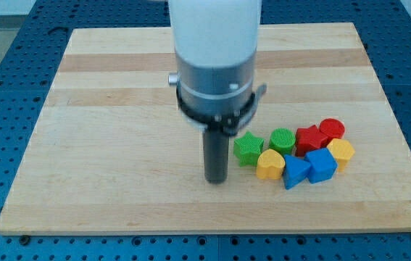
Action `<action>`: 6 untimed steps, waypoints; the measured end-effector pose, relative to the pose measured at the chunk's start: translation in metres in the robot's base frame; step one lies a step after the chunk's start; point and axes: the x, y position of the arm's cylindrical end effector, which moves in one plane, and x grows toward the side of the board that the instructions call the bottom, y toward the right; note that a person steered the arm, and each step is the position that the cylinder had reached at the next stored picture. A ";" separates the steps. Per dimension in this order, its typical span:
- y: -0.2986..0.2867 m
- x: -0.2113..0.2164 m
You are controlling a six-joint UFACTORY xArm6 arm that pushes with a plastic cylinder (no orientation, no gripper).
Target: Move your arm closer to the green star
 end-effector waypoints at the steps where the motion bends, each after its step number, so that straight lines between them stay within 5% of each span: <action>1: 0.000 0.046; 4: -0.031 -0.025; 6: 0.001 -0.059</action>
